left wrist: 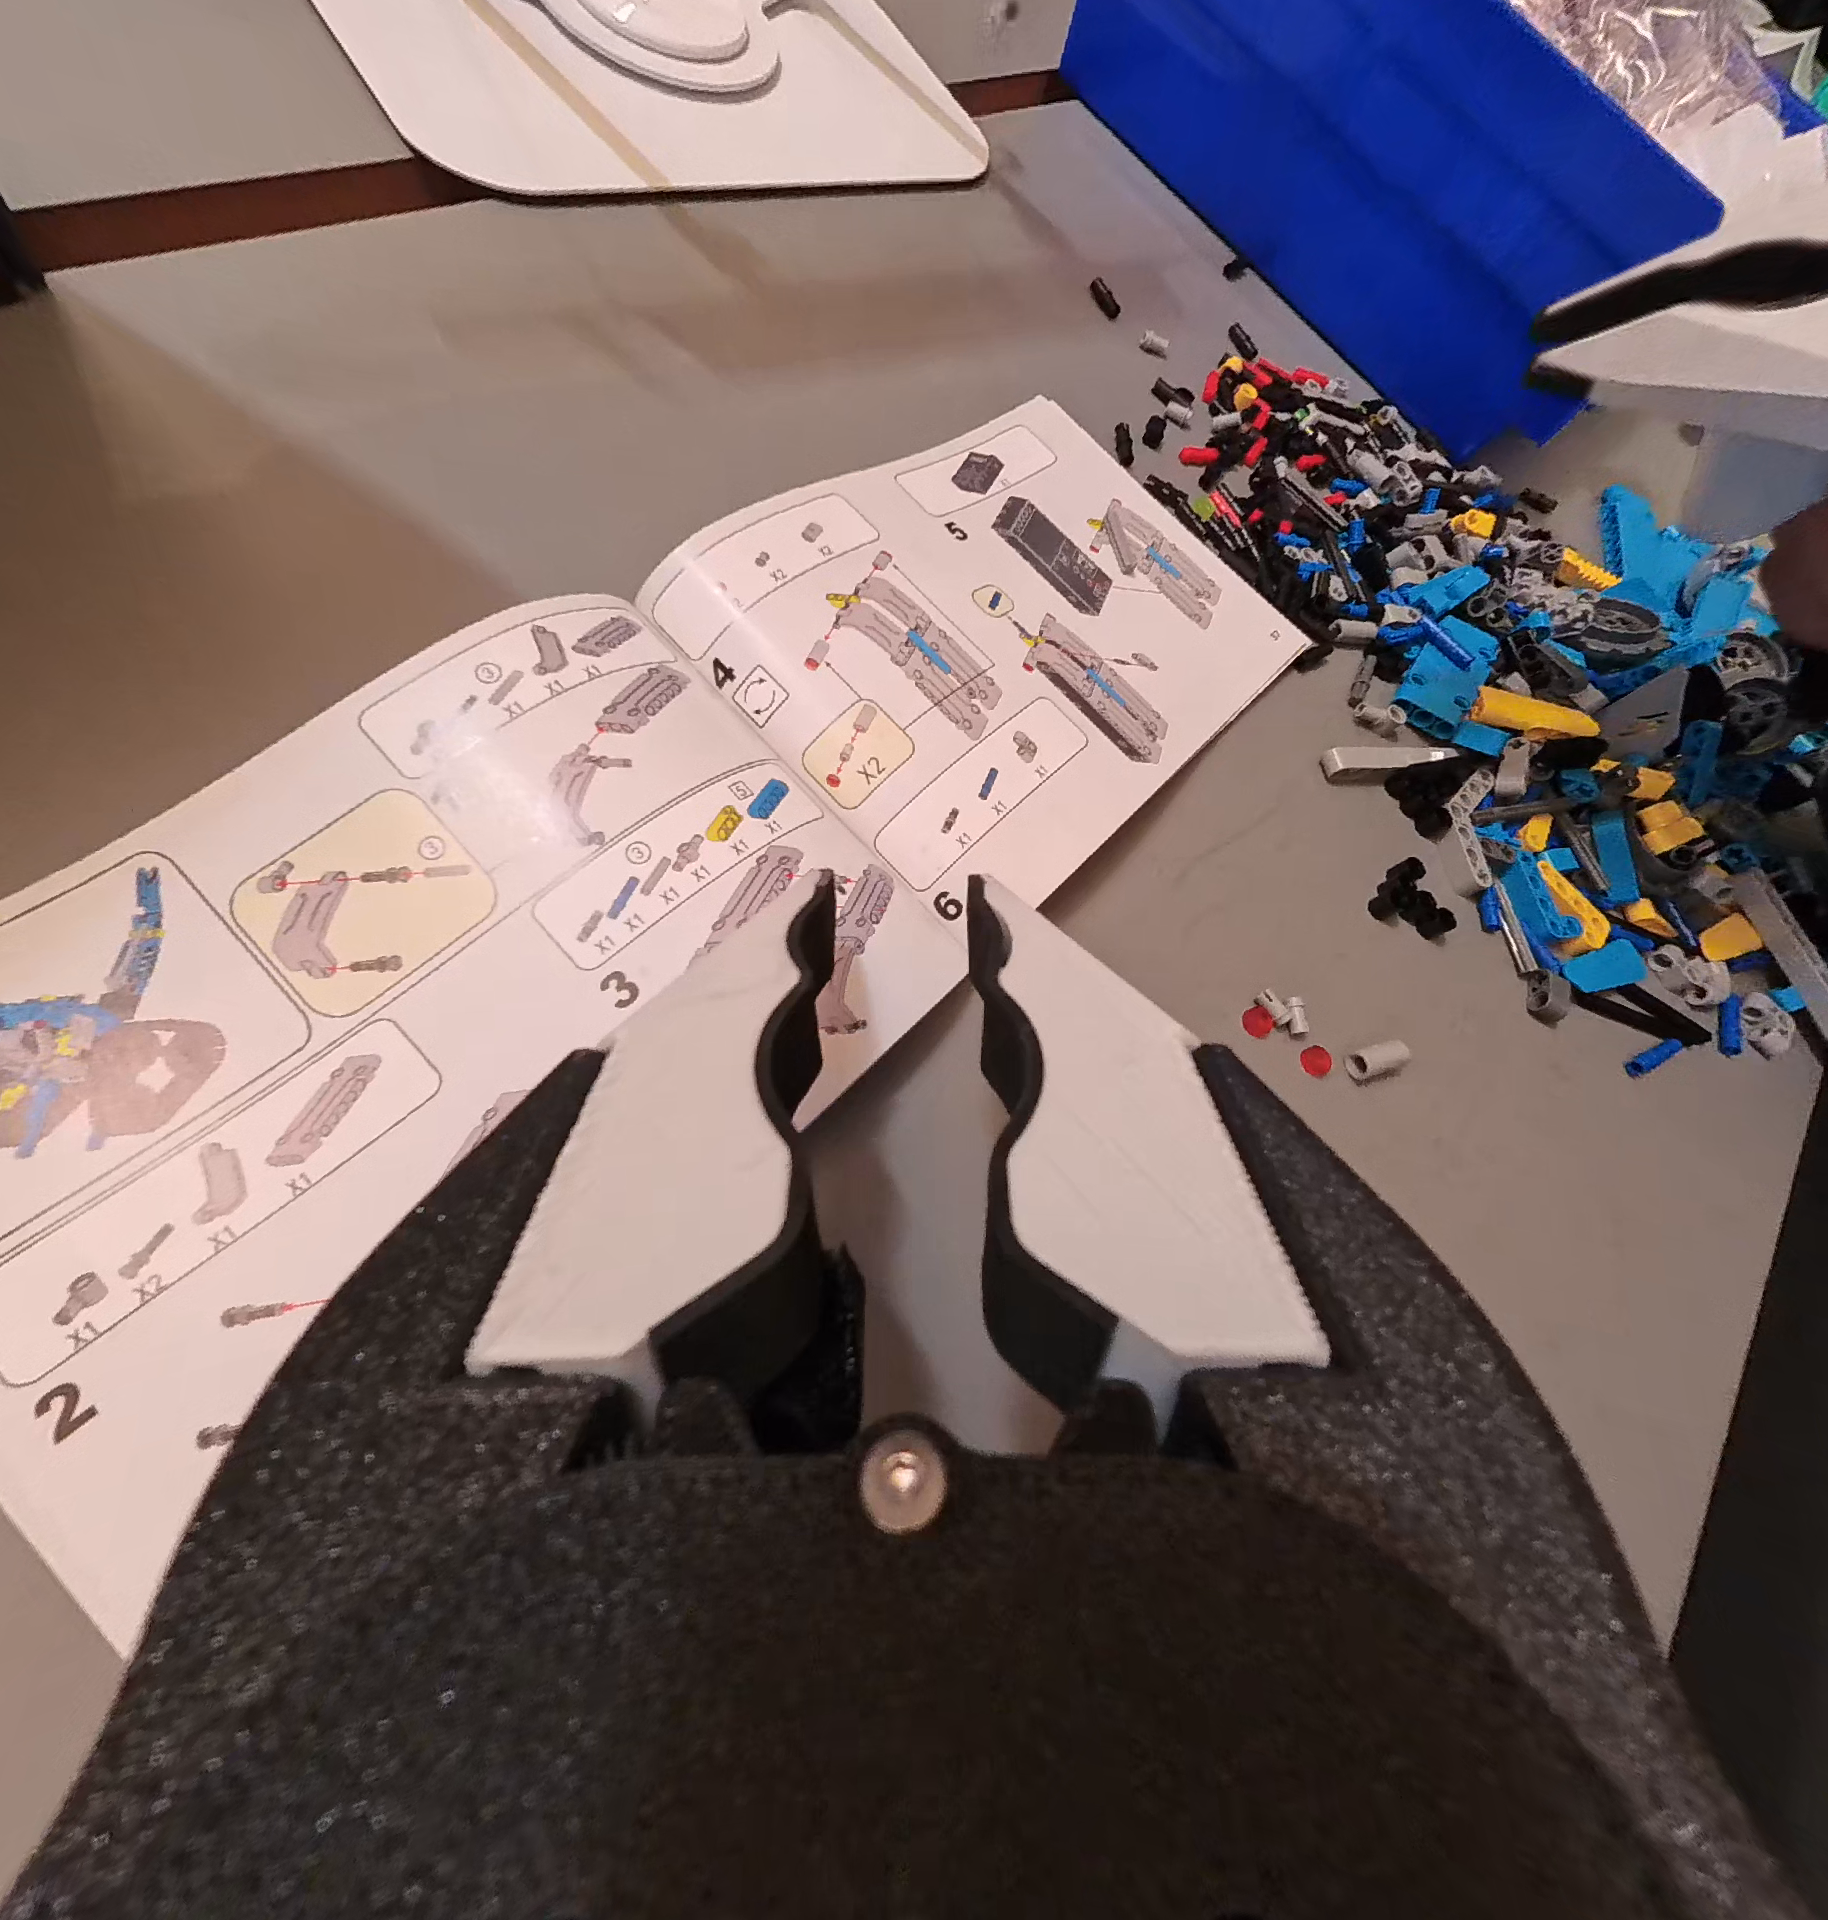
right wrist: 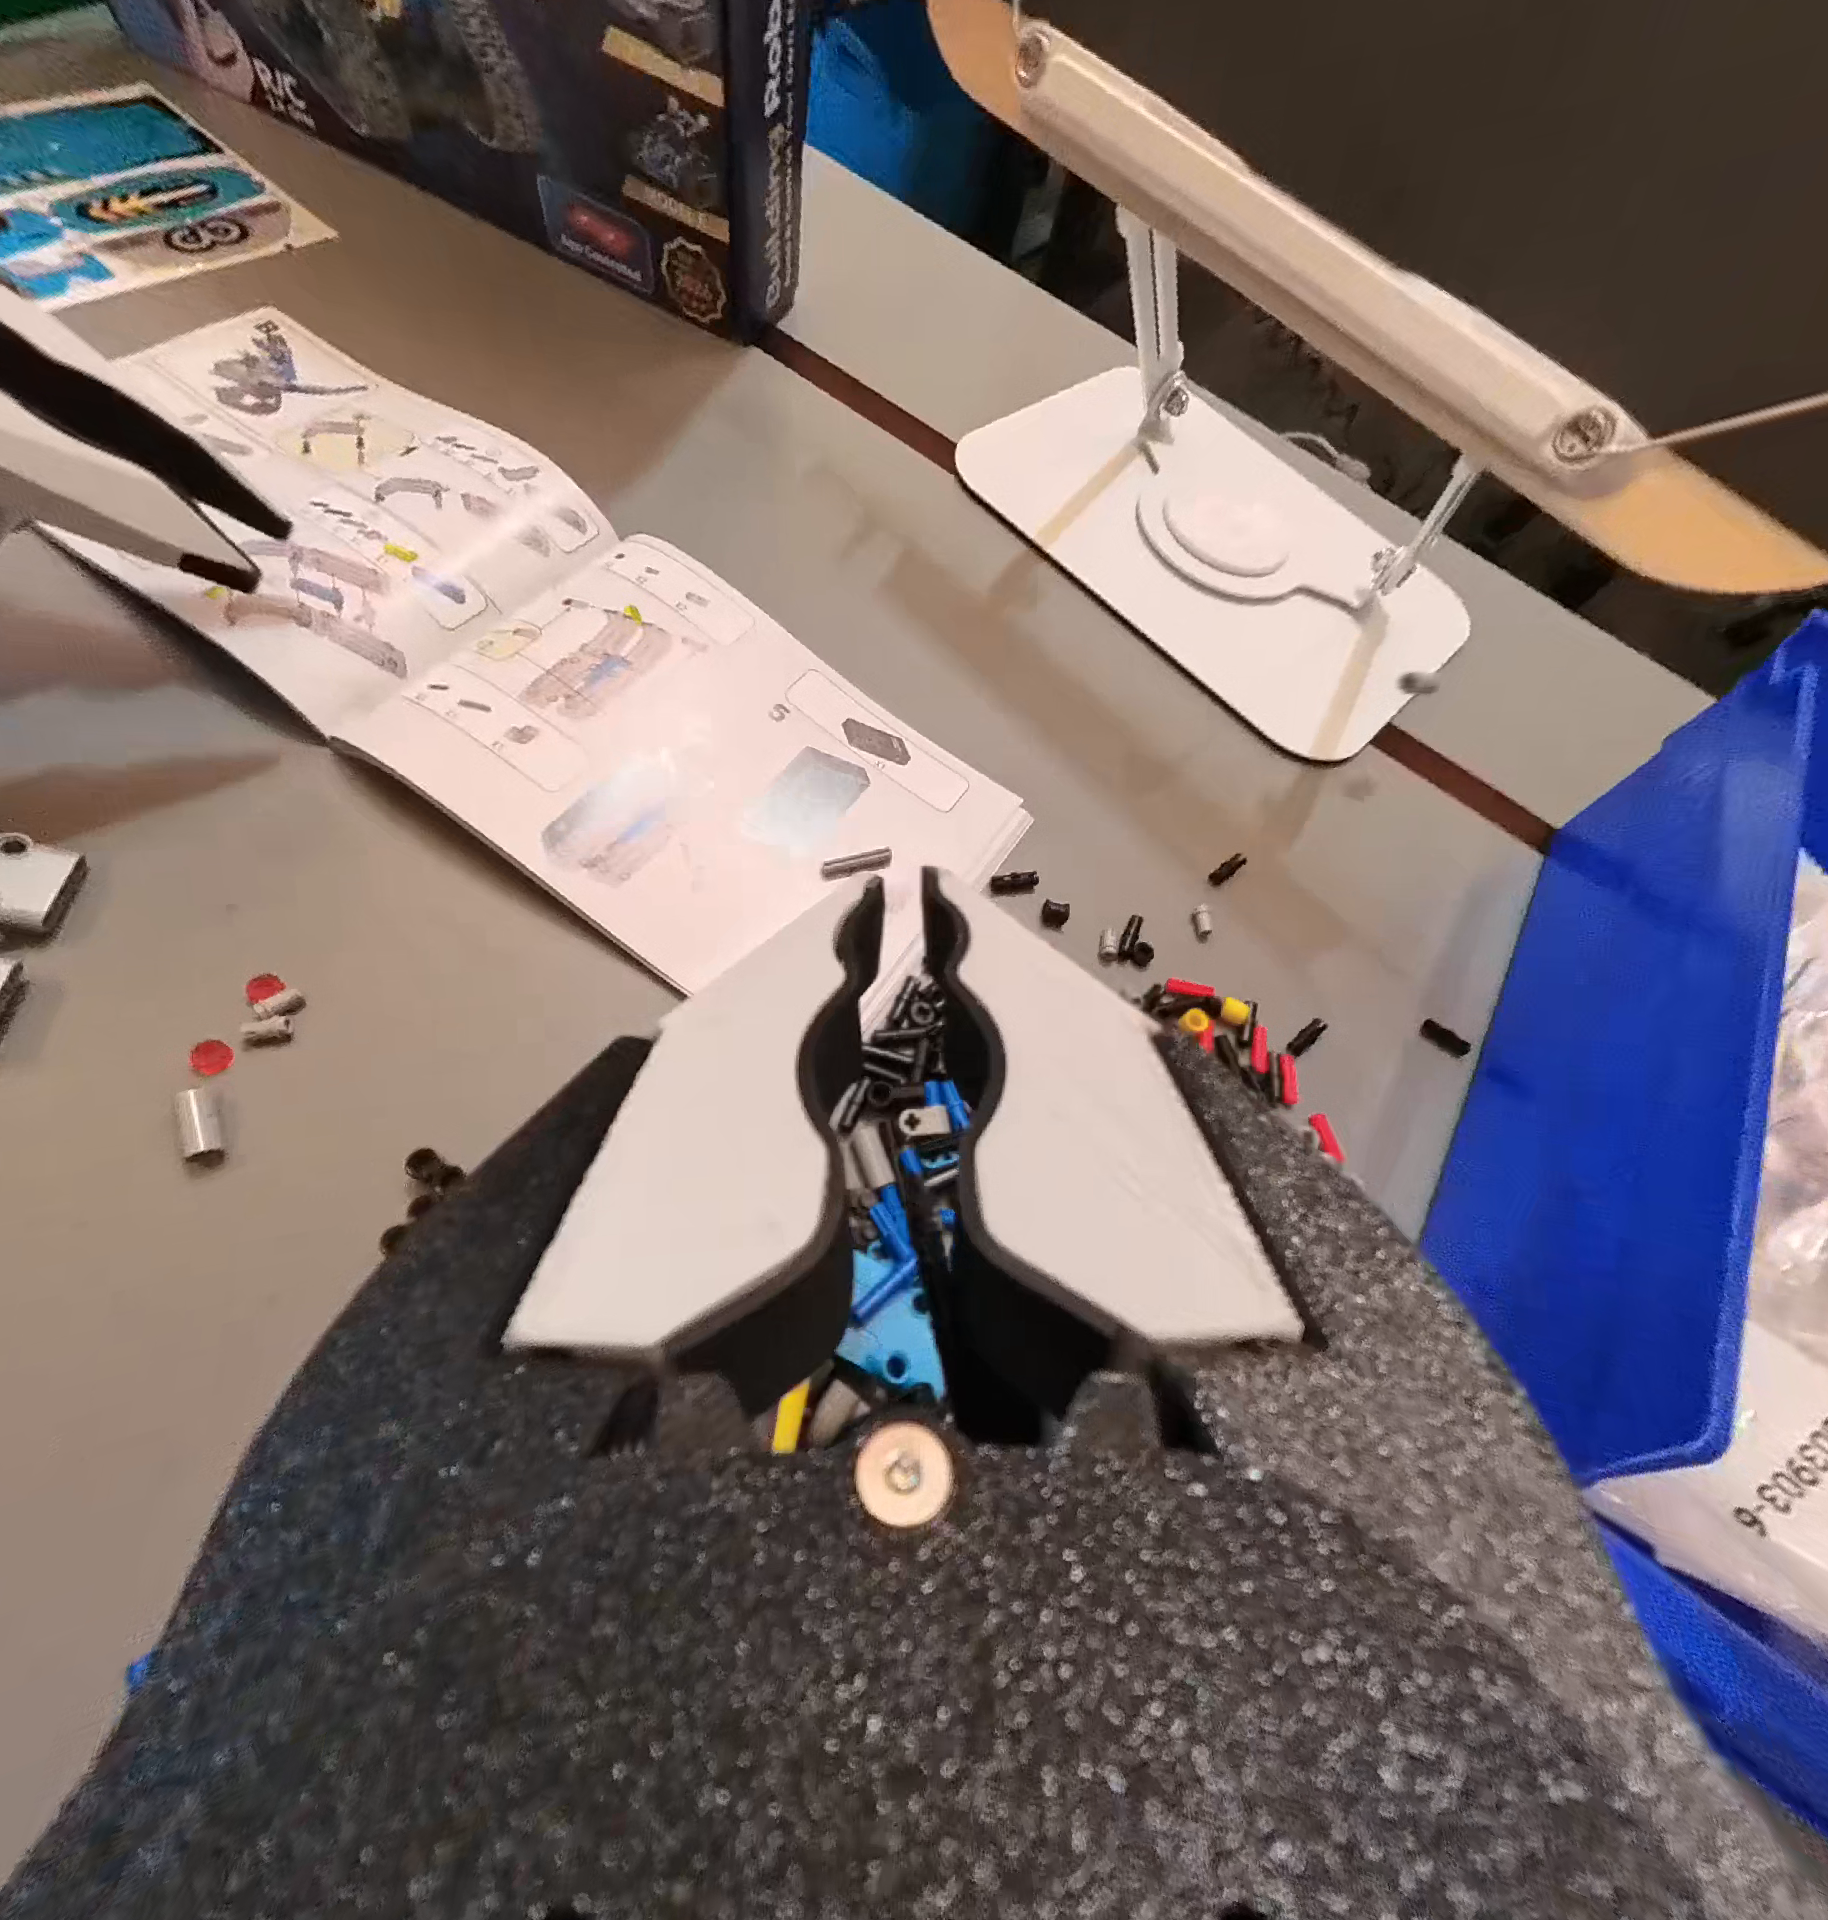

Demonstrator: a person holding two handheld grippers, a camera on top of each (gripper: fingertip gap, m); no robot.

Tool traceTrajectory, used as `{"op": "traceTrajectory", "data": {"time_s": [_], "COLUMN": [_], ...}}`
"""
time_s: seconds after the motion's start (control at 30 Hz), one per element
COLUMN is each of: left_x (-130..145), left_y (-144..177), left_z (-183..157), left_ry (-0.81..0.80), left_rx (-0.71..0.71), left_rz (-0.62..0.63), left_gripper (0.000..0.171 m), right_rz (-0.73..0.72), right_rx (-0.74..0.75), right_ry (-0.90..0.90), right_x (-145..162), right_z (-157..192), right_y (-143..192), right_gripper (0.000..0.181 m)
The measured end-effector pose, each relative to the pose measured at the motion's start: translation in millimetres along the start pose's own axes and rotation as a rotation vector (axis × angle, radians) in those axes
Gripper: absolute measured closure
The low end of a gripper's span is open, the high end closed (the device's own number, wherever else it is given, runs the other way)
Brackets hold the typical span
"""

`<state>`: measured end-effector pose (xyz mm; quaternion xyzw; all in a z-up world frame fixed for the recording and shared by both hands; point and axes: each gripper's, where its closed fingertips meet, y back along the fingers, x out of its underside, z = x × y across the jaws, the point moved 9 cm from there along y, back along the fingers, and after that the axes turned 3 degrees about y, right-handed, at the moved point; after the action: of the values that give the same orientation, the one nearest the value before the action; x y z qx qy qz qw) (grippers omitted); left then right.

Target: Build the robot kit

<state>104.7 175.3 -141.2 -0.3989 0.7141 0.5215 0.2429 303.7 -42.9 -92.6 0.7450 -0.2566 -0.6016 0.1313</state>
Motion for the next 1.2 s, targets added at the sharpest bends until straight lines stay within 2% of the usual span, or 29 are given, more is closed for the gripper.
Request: {"op": "traceTrajectory", "data": {"time_s": [0.37, 0.97, 1.1, 1.2], "left_x": [1, 2, 2, 3], "left_y": [-1, -3, -3, -4], "left_z": [0, -1, -1, -5], "left_ry": [-0.012, -0.025, -0.026, -0.043], "left_rx": [-0.008, -0.009, -0.006, -0.008], "left_rz": [0.012, 0.025, 0.027, 0.03], "left_gripper": [0.147, 0.147, 0.147, 0.147], "right_rz": [-0.047, 0.008, -0.015, -0.027], "right_rx": [0.031, 0.019, 0.013, 0.025], "right_ry": [-0.127, -0.119, -0.134, -0.14], "right_x": [18, 26, 18, 0], "right_z": [-10, -5, -8, -22], "right_y": [-5, -14, -10, 13], "right_gripper": [0.181, 0.181, 0.181, 0.18]}}
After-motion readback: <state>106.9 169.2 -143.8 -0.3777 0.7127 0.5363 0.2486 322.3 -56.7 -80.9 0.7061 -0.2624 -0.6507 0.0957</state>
